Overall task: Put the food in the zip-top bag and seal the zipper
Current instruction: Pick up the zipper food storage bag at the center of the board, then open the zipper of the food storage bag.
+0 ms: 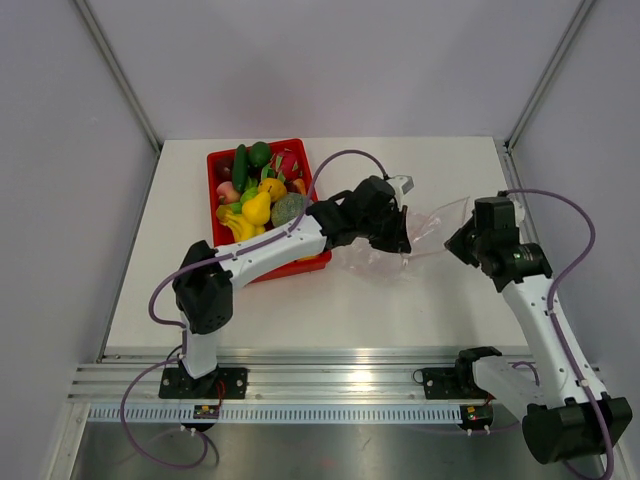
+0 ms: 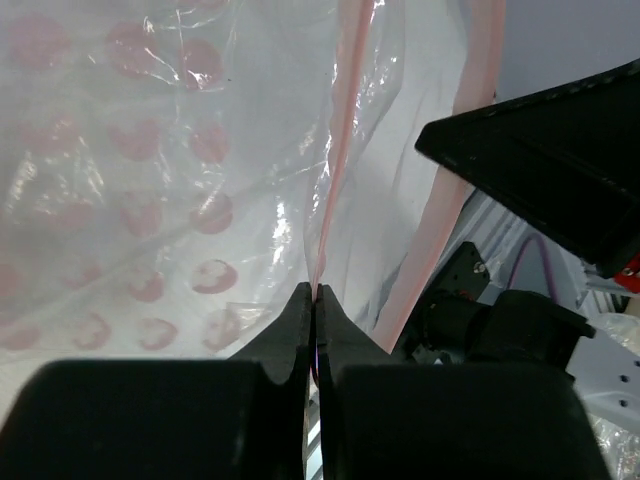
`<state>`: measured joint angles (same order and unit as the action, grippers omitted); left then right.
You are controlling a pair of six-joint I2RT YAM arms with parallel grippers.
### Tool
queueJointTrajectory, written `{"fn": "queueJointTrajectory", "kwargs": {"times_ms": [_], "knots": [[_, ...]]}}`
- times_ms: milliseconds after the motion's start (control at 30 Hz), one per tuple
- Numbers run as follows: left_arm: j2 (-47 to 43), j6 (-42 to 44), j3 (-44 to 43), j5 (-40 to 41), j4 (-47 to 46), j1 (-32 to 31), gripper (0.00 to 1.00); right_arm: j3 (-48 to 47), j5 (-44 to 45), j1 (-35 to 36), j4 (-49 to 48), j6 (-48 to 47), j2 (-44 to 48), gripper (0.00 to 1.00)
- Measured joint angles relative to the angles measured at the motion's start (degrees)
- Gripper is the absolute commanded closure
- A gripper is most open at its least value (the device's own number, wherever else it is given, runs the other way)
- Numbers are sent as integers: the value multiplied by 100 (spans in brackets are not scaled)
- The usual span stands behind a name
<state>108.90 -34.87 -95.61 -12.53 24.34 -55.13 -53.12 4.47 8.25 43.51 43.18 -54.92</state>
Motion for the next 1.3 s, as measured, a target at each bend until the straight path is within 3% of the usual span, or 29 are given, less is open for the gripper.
{"fn": "queueJointTrajectory", "kwargs": {"times_ms": [267,400,500,700,867,1100,1300], "knots": [[17,-391,-1399,-396,-74,9,100,-2496,1425,7,1001,-1373,-103,100],[-59,-684,-1384,-745,-498,61,100,-3692,1298,31,1366,-2072,-468,100],[-118,-863,-1069,-925,-798,140,100,-4017,863,52,1502,-2433,-778,100],[-138,-1143,177,-1174,-1263,474,100,-3882,160,636,1506,-2903,-1843,100],[-162,-1187,1399,-1161,-1320,785,100,-3042,-551,968,1176,-2916,-2511,100],[-684,-1010,2118,-809,-1067,824,100,-2437,-975,1349,527,-2634,-2623,100],[-1174,-728,2295,160,-726,824,100,-1604,-1263,1351,-238,-2444,-2240,100]]}}
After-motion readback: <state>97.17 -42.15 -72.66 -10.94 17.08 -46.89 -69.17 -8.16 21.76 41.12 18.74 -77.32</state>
